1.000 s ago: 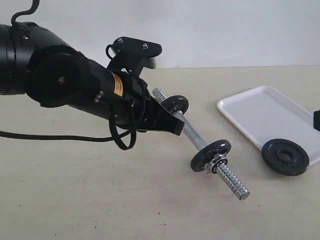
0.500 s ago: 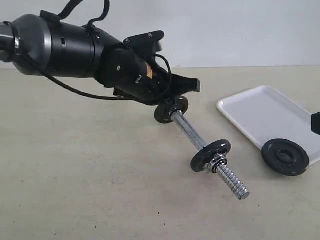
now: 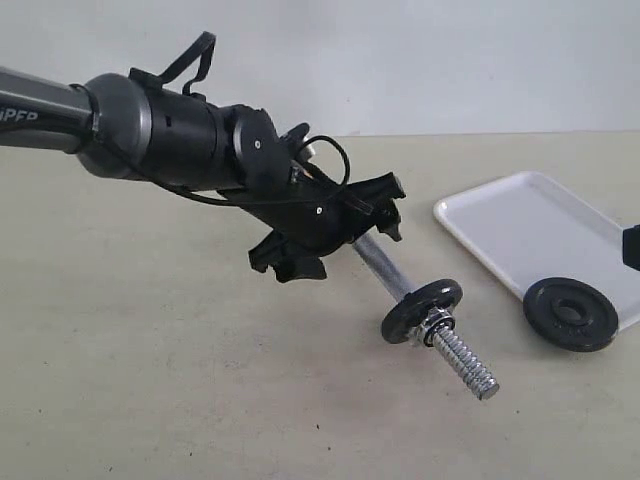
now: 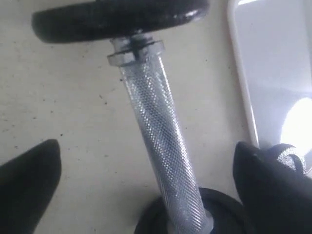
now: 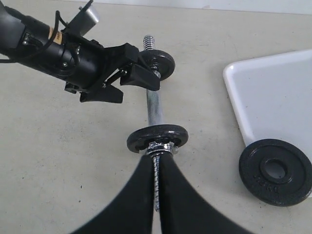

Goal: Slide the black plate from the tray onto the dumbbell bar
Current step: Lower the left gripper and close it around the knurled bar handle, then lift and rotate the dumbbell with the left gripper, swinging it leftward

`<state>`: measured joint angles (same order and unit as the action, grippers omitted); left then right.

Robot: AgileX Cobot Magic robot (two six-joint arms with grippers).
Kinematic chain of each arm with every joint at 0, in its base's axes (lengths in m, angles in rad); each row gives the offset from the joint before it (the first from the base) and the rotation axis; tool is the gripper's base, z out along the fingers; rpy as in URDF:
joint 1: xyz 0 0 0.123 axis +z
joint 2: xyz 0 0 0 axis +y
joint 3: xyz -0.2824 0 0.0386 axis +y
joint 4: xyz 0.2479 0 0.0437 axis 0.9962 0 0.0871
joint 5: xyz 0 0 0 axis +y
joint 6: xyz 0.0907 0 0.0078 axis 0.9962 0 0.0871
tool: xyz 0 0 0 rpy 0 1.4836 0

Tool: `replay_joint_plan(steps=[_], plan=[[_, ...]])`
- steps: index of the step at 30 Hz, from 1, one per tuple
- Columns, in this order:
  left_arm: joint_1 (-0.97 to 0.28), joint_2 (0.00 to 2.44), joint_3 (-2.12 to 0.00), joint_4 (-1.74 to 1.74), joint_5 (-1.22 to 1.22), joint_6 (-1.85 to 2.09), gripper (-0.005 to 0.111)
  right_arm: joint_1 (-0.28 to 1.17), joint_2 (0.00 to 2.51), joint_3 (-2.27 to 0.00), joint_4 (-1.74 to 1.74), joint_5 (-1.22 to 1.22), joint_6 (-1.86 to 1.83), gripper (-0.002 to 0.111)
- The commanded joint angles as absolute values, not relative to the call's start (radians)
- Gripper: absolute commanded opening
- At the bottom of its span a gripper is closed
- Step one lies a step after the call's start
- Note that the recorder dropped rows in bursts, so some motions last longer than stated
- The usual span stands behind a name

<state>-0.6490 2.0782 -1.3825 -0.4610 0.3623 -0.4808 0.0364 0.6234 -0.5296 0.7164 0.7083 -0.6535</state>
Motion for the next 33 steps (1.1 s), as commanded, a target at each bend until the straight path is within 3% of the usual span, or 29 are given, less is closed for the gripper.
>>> replay_joint_plan(steps=[1,8,22,33], plan=[[-0.649,2.088,-1.390,-0.508,0.361,-0.474,0.087,0.035,0.627,-0.537,0.720,0.713,-0.664,0.000],[-0.649,2.116,-1.395,-0.582,0.270,-0.469,0.086,0.035,0.627,-0.537,0.720,0.709,-0.664,0.000],[-0.668,2.223,-1.553,-0.648,0.279,-0.407,0.086,0.035,0.627,-0.537,0.728,0.698,-0.664,0.000],[-0.698,2.266,-1.559,-0.648,0.283,-0.409,0.086,0.035,0.627,-0.537,0.728,0.698,-0.664,0.000]])
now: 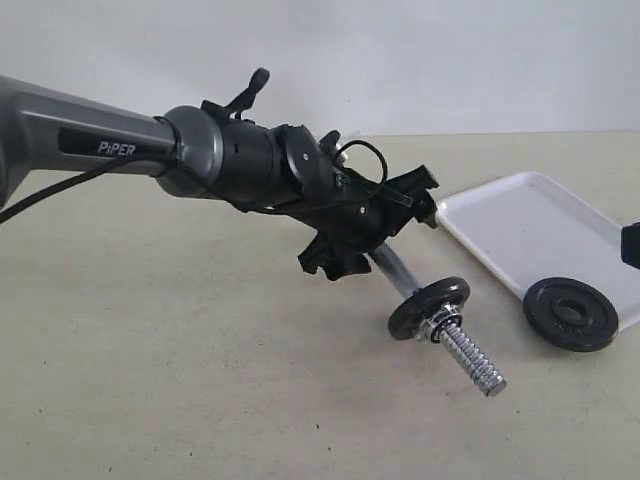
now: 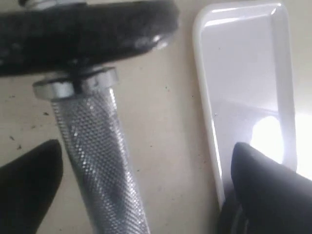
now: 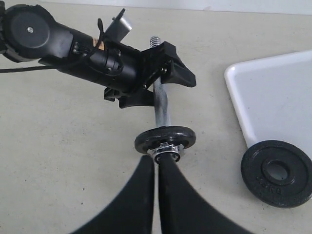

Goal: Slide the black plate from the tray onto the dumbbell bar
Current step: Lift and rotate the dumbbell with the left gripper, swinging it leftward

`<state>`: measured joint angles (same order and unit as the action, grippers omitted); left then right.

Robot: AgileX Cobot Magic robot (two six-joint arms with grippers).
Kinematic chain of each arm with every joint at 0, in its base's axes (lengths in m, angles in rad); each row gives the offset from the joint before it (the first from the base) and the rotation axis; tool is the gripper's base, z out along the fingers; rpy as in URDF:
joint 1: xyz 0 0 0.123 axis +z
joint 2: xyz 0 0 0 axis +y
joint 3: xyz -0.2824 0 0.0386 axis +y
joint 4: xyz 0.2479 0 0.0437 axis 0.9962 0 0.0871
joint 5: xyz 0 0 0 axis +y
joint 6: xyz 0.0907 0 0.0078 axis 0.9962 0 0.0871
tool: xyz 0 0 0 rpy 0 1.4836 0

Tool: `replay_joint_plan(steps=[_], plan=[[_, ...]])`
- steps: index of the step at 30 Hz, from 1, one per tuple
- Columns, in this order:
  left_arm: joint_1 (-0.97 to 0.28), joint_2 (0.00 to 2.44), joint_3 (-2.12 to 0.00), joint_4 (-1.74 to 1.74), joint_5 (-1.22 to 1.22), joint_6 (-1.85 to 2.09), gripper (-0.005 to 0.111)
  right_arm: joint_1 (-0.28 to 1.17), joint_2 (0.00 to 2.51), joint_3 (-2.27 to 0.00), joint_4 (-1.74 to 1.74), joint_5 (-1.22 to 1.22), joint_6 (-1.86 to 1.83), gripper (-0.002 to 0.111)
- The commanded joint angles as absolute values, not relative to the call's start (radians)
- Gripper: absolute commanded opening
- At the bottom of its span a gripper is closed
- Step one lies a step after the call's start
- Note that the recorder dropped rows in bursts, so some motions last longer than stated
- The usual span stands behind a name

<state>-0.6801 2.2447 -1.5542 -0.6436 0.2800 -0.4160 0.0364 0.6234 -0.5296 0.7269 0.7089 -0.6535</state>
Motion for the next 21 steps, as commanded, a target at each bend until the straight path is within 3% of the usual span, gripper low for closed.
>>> replay_joint_plan(steps=[1,6,8,17,21], plan=[[-0.701,2.271,-1.559,-0.648,0.280,-0.409,0.086,0.035,0.627,-0.537,0.728,0.698,-0.664,0.000],[-0.711,2.307,-1.559,-0.674,0.249,-0.409,0.081,0.035,0.627,-0.537,0.728,0.701,-0.664,0.000],[-0.715,2.316,-1.559,-0.691,0.232,-0.409,0.073,0.035,0.627,-0.537,0.728,0.701,-0.664,0.000],[-0.721,2.316,-1.559,-0.691,0.244,-0.301,0.004,0.035,0.627,-0.537,0.728,0.701,-0.664,0.000],[-0.720,2.316,-1.559,-0.691,0.267,-0.227,0.004,0.035,0.627,-0.537,0.728,0.703,-0.664,0.000]])
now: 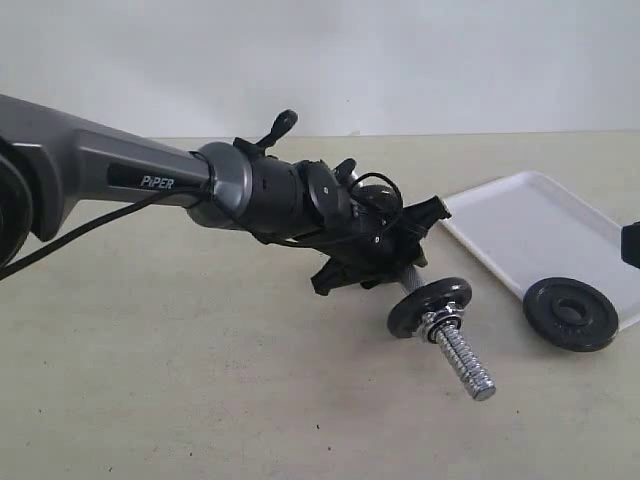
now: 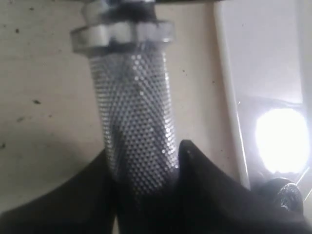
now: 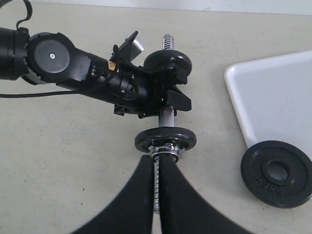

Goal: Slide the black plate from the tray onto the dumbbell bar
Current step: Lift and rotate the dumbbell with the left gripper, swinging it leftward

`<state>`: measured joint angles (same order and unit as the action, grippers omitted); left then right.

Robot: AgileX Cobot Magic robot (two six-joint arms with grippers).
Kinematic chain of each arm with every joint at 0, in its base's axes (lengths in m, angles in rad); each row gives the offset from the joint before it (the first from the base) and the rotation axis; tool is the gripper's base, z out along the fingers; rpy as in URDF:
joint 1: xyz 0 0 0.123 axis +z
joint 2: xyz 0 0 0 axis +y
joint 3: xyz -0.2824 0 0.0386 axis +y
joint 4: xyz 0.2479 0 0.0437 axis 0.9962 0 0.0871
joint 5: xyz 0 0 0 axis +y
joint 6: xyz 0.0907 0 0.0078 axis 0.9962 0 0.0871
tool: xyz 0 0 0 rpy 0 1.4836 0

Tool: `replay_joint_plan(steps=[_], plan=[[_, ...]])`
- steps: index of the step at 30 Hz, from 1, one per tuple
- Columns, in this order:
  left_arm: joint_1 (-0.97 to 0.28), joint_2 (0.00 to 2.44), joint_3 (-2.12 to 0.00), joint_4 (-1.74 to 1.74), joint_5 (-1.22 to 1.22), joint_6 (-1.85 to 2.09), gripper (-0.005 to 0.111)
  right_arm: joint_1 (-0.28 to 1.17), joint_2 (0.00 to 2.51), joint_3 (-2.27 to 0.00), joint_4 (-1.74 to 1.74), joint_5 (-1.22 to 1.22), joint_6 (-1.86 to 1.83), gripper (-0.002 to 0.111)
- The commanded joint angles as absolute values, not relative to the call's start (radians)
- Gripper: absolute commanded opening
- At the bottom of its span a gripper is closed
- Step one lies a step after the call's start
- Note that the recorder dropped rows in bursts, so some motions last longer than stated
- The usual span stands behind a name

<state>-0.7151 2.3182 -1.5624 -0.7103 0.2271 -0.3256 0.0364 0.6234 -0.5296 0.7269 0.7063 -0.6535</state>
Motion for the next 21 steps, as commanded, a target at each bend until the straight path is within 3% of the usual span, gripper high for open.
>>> replay_joint_plan(steps=[1,9,21], plan=[[-0.720,2.316,-1.559,-0.691,0.273,-0.205,0.004,0.035,0.627,-0.537,0.728,0.703,-0.664,0.000],[-0.718,2.316,-1.559,-0.575,0.348,0.000,0.004,0.035,0.627,-0.537,0.728,0.703,-0.664,0.000],[-0.683,2.308,-1.559,-0.157,0.571,-0.006,0.004,0.035,0.627,-0.537,0.728,0.705,-0.664,0.000]])
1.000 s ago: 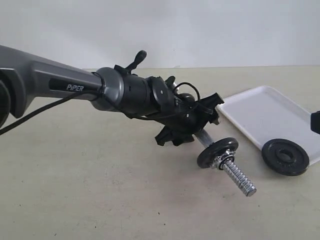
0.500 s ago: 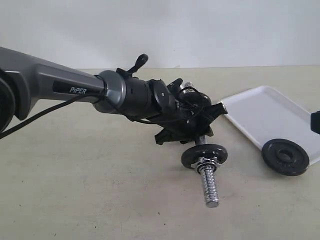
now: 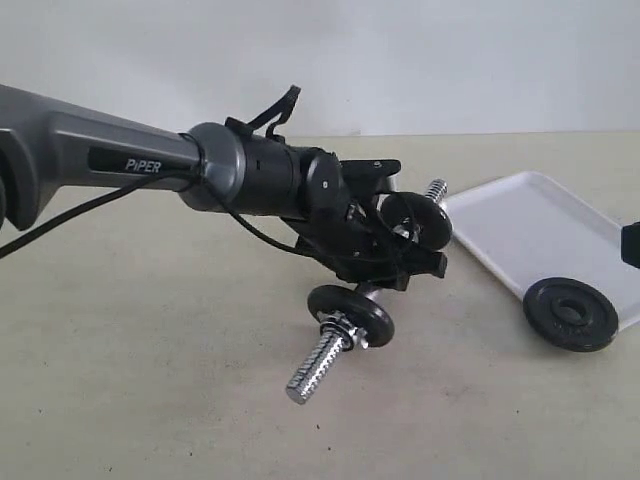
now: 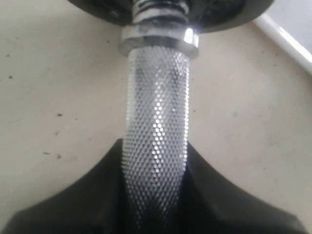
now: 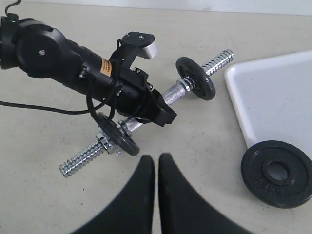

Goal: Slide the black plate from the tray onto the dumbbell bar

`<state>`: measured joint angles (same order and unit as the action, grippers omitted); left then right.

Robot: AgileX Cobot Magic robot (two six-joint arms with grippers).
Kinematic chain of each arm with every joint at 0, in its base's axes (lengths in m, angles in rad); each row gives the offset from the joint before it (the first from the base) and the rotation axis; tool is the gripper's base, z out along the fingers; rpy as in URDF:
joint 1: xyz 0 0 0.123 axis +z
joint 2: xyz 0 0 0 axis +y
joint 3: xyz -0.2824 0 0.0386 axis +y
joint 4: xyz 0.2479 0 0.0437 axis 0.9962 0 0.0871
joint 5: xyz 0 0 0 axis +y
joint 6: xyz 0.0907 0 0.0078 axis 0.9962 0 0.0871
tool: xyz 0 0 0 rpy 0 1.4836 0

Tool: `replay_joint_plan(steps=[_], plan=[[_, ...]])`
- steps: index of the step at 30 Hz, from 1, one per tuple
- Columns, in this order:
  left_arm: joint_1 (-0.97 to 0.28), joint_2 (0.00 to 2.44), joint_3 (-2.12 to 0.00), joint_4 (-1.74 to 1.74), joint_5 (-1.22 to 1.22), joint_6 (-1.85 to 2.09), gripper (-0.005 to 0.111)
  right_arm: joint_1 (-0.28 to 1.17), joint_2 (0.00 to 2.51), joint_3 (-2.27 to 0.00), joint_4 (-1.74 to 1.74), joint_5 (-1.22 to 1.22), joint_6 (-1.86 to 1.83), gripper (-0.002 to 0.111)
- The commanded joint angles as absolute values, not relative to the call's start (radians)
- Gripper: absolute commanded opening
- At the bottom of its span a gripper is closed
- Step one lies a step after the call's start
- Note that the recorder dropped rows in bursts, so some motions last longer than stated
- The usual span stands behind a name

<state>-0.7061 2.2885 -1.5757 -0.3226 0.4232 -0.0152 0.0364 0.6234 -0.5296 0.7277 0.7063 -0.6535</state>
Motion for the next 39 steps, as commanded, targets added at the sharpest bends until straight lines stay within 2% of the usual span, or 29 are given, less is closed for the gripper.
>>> replay_joint_plan(steps=[1,9,18,31,34,39], plan=[[-0.680,2.306,-1.559,-0.126,0.594,-0.006,0.004,0.035,0.627,-0.537,0.728,0.705,-0.664,0.000],[-0.680,2.302,-1.559,0.209,0.826,-0.006,0.004,0.035,0.627,-0.537,0.695,0.738,-0.712,0.000],[-0.696,2.247,-1.559,0.226,0.865,0.027,0.004,0.035,0.648,-0.539,0.571,0.800,-0.751,0.000],[-0.746,2.171,-1.559,0.217,0.887,0.032,0.004,0.041,1.086,-0.701,0.274,0.909,-0.474,0.000],[-0.745,2.171,-1.559,0.213,0.890,0.032,0.004,0.111,1.179,-0.736,0.190,0.909,-0.474,0.000],[-0.745,2.171,-1.559,0.237,0.886,0.041,0.004,0.407,1.252,-0.746,-0.245,0.903,-0.240,0.000]])
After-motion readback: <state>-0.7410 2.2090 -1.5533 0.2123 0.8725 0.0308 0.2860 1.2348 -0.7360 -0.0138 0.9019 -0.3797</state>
